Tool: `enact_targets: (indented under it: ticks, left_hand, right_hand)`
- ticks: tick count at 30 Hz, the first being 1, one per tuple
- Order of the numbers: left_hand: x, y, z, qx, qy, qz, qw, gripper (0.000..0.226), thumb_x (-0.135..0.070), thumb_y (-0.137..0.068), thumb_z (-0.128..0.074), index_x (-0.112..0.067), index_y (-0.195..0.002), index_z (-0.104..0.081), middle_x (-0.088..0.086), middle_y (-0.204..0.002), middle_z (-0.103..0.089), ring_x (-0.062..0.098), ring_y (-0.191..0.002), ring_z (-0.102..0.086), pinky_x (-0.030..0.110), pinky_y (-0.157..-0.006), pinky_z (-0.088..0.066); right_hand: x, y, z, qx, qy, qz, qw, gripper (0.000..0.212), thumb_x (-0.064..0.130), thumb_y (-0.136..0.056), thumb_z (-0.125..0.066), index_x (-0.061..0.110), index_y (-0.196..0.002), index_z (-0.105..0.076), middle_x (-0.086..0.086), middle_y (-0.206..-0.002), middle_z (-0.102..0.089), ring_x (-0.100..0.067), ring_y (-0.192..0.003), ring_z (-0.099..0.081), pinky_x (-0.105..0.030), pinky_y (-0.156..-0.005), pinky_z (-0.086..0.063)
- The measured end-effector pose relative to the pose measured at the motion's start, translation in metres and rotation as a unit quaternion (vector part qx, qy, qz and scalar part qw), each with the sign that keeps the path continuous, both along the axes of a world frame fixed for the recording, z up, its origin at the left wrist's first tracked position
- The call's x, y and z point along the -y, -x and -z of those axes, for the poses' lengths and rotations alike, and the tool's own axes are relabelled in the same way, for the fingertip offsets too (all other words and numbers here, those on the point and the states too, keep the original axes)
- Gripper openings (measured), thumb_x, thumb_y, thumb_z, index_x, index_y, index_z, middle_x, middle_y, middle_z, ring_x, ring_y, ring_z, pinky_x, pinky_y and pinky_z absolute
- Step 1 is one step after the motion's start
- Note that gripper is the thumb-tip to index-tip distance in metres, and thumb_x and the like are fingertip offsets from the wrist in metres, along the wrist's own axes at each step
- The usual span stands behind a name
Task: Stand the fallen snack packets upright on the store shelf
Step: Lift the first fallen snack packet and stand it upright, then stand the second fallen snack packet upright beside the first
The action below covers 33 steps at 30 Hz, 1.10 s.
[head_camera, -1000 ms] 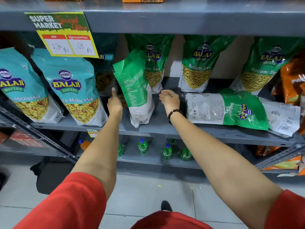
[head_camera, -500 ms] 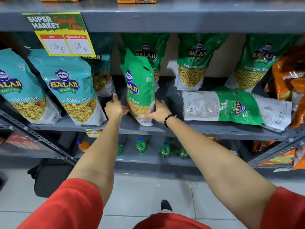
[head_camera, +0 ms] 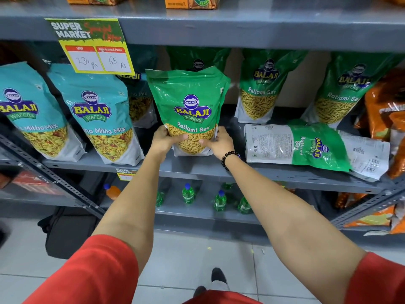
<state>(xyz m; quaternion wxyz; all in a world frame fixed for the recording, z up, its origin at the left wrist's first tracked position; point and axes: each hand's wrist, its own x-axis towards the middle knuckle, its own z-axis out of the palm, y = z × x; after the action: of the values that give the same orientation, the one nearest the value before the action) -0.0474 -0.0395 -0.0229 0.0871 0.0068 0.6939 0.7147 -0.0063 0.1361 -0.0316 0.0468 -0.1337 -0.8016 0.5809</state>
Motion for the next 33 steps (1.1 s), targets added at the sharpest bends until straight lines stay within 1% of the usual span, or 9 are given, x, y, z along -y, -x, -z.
enact_targets:
  ticks: [4, 7, 10, 16, 18, 21, 24, 30, 33]
  left_hand:
    - [0.011, -0.01, -0.001, -0.005, 0.004, -0.009, 1.0, 0.057, 0.006, -0.07, -0.074, 0.005, -0.123, -0.053, 0.019, -0.126, -0.061, 0.024, -0.107, -0.061, 0.025, -0.08, -0.053]
    - [0.02, -0.018, -0.004, -0.012, 0.008, 0.002, 1.0, 0.054, 0.009, -0.072, -0.071, 0.007, -0.123, -0.052, 0.023, -0.128, -0.059, 0.024, -0.106, -0.06, 0.018, -0.075, -0.054]
    - [0.026, -0.027, -0.006, -0.013, 0.008, 0.004, 1.0, 0.053, 0.012, -0.073, -0.069, 0.008, -0.122, -0.051, 0.024, -0.128, -0.058, 0.023, -0.104, -0.058, 0.012, -0.066, -0.055]
    - [0.034, -0.042, -0.01, -0.004, 0.014, 0.012, 1.0, 0.054, 0.011, -0.075, -0.068, 0.008, -0.125, -0.049, 0.022, -0.129, -0.057, 0.022, -0.106, -0.057, 0.009, -0.063, -0.054]
    - [0.035, -0.044, -0.01, 0.003, 0.017, 0.012, 1.0, 0.056, 0.009, -0.075, -0.069, 0.007, -0.127, -0.048, 0.021, -0.131, -0.056, 0.024, -0.11, -0.057, 0.011, -0.067, -0.055]
    - [0.035, -0.046, -0.01, 0.012, 0.028, 0.011, 0.999, 0.057, 0.006, -0.076, -0.069, 0.007, -0.128, -0.047, 0.021, -0.132, -0.056, 0.024, -0.113, -0.057, 0.025, -0.087, -0.05]
    - [0.035, -0.05, -0.006, 0.023, 0.04, 0.002, 0.999, 0.058, 0.0, -0.077, -0.072, 0.007, -0.128, -0.046, 0.021, -0.131, -0.056, 0.026, -0.116, -0.057, 0.029, -0.091, -0.046]
    - [0.016, -0.074, 0.01, 0.096, 0.11, -0.124, 0.981, 0.093, -0.026, -0.072, -0.08, 0.001, -0.143, -0.027, 0.016, -0.15, -0.035, 0.031, -0.136, -0.036, 0.04, -0.106, -0.035]
    - [-0.014, -0.097, 0.014, 0.148, 0.086, -0.189, 0.967, 0.078, -0.027, -0.07, -0.081, 0.0, -0.131, -0.041, 0.017, -0.138, -0.05, 0.032, -0.125, -0.048, 0.037, -0.096, -0.04]
  right_hand:
    - [0.005, -0.007, 0.0, 0.0, -0.028, -0.004, 1.0, 0.064, 0.025, -0.067, -0.082, 0.004, -0.117, -0.048, -0.015, -0.119, -0.064, -0.029, -0.106, -0.062, -0.034, -0.081, -0.051]
    - [0.01, -0.016, -0.001, -0.005, -0.039, -0.002, 0.999, 0.065, 0.029, -0.063, -0.084, 0.005, -0.112, -0.049, -0.013, -0.115, -0.066, -0.025, -0.1, -0.062, -0.03, -0.076, -0.05]
    - [0.016, -0.024, -0.001, -0.004, -0.047, -0.006, 0.999, 0.067, 0.032, -0.062, -0.085, 0.005, -0.111, -0.048, -0.012, -0.113, -0.066, -0.022, -0.096, -0.062, -0.029, -0.075, -0.05]
    - [0.023, -0.038, 0.0, 0.004, -0.047, -0.005, 0.999, 0.07, 0.033, -0.062, -0.085, 0.005, -0.113, -0.047, -0.011, -0.115, -0.064, -0.016, -0.091, -0.056, -0.028, -0.076, -0.048]
    - [0.025, -0.041, -0.001, 0.004, -0.048, -0.001, 0.999, 0.068, 0.032, -0.062, -0.085, 0.005, -0.113, -0.047, -0.011, -0.115, -0.064, -0.016, -0.091, -0.056, -0.028, -0.076, -0.048]
    - [0.027, -0.045, -0.002, 0.003, -0.046, 0.002, 0.999, 0.064, 0.03, -0.066, -0.083, 0.004, -0.113, -0.049, -0.013, -0.117, -0.064, -0.021, -0.096, -0.059, -0.031, -0.08, -0.049]
    - [0.028, -0.048, -0.004, 0.012, -0.038, -0.002, 0.999, 0.062, 0.025, -0.068, -0.082, 0.004, -0.116, -0.049, -0.014, -0.121, -0.063, -0.027, -0.108, -0.061, -0.032, -0.084, -0.049]
    - [0.018, -0.059, -0.004, 0.013, -0.054, 0.059, 0.997, 0.067, 0.008, -0.074, -0.073, 0.006, -0.133, -0.042, -0.016, -0.135, -0.053, -0.029, -0.122, -0.051, -0.036, -0.101, -0.042]
    - [0.005, -0.068, -0.008, -0.004, -0.03, 0.167, 0.985, 0.05, 0.005, -0.08, -0.062, 0.004, -0.127, -0.046, -0.017, -0.13, -0.056, -0.031, -0.116, -0.055, -0.04, -0.1, -0.046]
